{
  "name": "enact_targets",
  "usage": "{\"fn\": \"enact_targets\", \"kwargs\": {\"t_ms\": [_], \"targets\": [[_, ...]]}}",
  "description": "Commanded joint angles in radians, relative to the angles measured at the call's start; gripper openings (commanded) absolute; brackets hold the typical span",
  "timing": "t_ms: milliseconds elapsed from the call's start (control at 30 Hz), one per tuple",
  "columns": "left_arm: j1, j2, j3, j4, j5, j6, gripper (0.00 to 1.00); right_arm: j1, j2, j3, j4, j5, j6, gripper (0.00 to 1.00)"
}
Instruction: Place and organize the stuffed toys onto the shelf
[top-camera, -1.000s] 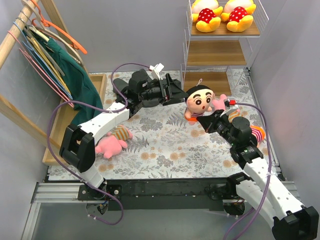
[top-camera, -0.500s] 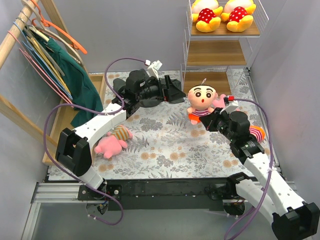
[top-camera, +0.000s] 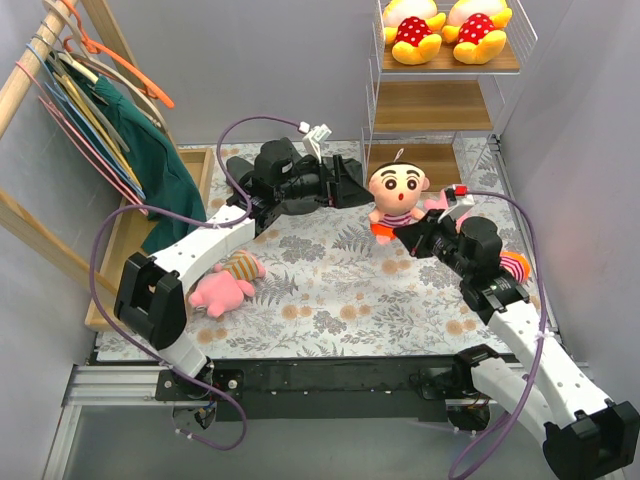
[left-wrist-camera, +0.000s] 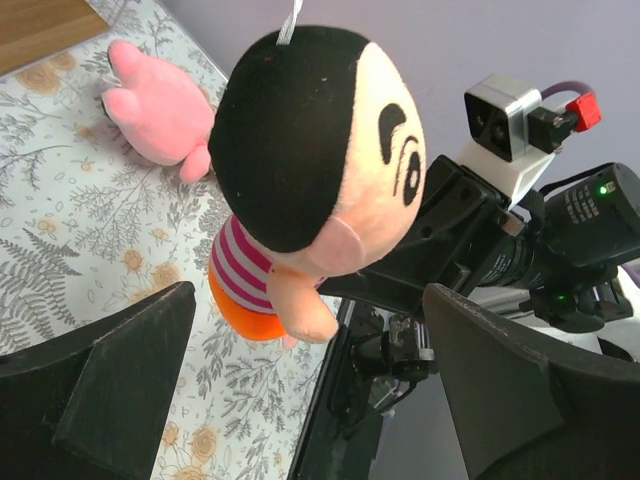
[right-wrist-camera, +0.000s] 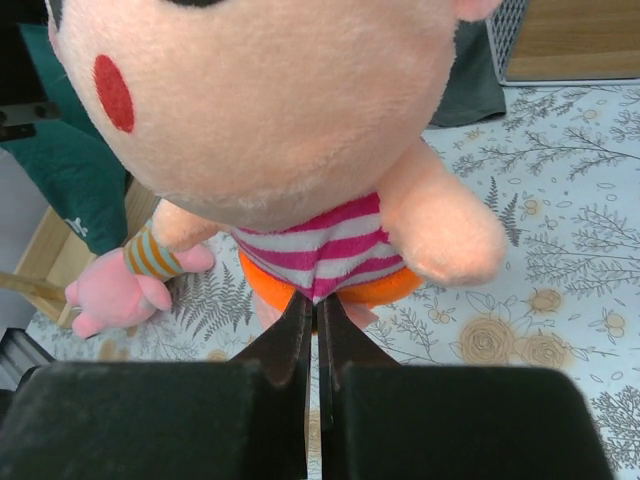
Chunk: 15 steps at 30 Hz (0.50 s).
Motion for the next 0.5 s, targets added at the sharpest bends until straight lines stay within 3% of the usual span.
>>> {"fn": "enact_targets", "kwargs": {"t_ms": [0, 167, 267, 400, 467], "targets": [[0.003, 0.022, 0.037, 0.057, 0.084, -0.022, 0.98, 0.003, 0.034, 0.067, 0.083, -0.089, -0.003, 0.01], [0.002, 0.071, 0.041, 0.131, 0.141, -0.096, 0.93, 0.005, 0.035, 0.044, 0.089, -0.100, 0.005, 0.01], [0.002, 0.094, 0.040, 0.151, 0.143, -0.131, 0.84, 0.005, 0.026, 0.029, 0.119, -0.140, 0.003, 0.01], [0.002, 0.120, 0.044, 0.203, 0.171, -0.197, 0.67, 0.003, 0.025, 0.013, 0.144, -0.194, -0.006, 0.01], [0.002, 0.126, 0.049, 0.229, 0.180, -0.234, 0.52, 0.005, 0.023, 0.001, 0.152, -0.214, -0.006, 0.01]]}}
